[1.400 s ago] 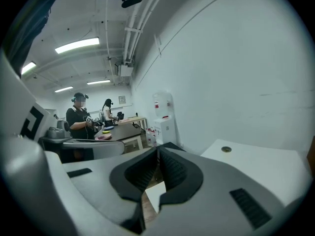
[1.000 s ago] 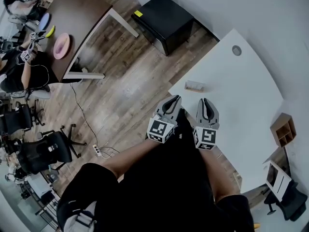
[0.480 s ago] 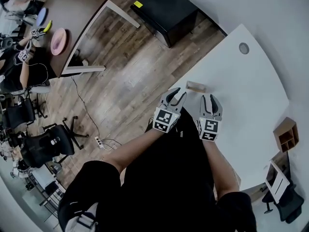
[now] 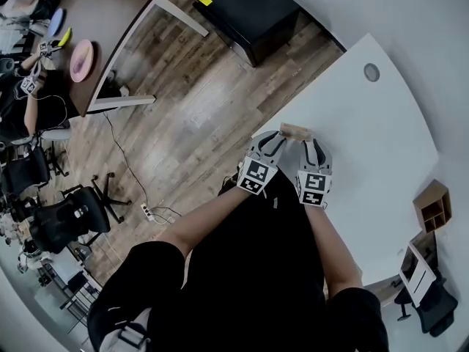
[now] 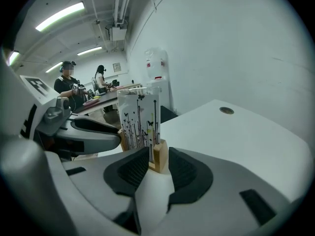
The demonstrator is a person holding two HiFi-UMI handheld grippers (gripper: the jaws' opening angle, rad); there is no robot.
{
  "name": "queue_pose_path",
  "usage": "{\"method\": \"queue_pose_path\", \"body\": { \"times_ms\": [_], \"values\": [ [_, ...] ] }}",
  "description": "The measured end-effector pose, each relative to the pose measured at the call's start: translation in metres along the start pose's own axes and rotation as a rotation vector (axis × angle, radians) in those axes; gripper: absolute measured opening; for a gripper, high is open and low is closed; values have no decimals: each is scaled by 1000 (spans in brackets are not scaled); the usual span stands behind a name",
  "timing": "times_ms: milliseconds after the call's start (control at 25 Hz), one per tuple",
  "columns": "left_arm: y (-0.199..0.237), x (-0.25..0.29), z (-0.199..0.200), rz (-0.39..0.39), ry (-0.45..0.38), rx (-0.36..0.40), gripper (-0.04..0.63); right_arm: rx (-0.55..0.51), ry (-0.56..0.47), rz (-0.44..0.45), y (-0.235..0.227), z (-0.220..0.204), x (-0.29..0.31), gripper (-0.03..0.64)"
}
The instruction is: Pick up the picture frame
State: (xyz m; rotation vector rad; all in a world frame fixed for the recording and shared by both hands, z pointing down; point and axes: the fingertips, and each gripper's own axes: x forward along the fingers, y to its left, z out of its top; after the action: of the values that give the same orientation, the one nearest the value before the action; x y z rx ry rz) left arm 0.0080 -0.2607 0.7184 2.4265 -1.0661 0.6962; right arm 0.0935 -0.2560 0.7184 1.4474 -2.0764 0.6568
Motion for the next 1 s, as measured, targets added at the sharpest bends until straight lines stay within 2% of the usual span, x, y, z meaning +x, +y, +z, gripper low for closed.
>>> {"method": "queue_pose_path", "body": {
  "times_ms": [320, 400, 680, 1000],
  "values": [
    [6, 10, -4, 36, 9, -33, 104, 10, 4, 27, 4, -8, 13, 115],
    [10, 11, -3, 47, 4, -47, 71, 13, -6, 24, 2, -8, 13, 84],
    [13, 13, -2, 55, 6, -16, 66, -9, -9, 35, 1, -11, 13, 80],
    [-1, -3, 16, 62, -36, 1, 64, 26, -80, 25, 1, 2, -10, 75]
  ]
}}
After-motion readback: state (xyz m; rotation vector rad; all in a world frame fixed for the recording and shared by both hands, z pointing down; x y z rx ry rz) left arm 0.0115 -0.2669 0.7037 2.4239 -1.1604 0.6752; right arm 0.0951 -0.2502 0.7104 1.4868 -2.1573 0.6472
